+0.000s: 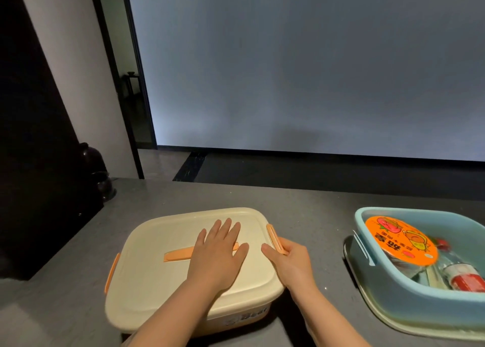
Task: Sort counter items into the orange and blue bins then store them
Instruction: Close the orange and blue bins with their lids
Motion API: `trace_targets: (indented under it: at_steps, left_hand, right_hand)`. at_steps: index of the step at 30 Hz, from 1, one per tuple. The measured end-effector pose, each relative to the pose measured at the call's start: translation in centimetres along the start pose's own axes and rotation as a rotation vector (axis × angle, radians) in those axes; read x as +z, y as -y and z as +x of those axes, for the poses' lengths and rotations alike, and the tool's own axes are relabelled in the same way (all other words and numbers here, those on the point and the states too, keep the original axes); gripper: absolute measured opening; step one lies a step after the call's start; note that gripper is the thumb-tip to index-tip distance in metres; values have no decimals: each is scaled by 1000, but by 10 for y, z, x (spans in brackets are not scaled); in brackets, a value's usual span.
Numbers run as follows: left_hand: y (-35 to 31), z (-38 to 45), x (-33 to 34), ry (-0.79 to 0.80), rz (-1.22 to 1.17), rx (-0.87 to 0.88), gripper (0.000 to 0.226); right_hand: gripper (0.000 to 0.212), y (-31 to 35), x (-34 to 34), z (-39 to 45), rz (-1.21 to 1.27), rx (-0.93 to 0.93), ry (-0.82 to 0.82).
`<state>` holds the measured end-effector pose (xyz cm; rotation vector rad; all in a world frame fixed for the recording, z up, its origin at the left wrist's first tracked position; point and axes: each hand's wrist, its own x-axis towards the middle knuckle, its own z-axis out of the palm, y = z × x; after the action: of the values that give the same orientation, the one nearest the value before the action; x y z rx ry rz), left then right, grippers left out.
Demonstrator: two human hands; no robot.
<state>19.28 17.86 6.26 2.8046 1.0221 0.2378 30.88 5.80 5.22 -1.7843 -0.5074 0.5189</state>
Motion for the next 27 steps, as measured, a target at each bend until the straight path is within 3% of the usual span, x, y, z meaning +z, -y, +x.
trace_targets:
  at_steps: [3, 10, 12, 15, 17, 21, 24, 27]
  left_hand:
    - [0, 1, 1, 3, 5, -4, 60]
    - [-1, 3, 5, -16, -12, -15, 59]
    - [-2, 2, 3, -45, -81, -24, 55]
    - [1, -6, -6, -146, -365, -112, 41]
    - [14, -22, -13, -238, -460, -169, 36]
    - [66, -59, -30, -378, -329, -291, 35]
    - [110, -85, -37, -341, -267, -476, 44]
    - [131, -103, -35, -263, -605, -668, 68]
  right_hand:
    - [22, 4, -2, 0, -151, -60, 9]
    - [22, 14, -10, -6, -378, -120, 102]
    - [34, 17, -4, -12, -620, -167, 70]
    - [54, 21, 16, -28, -943, -421, 12]
    - [55, 26, 38, -44, -964, -550, 155]
    - [51, 36, 75, -57, -979, -655, 340]
    - [56, 47, 110, -61, -995, -688, 417]
    - [61, 52, 142, -68, -1019, -704, 499]
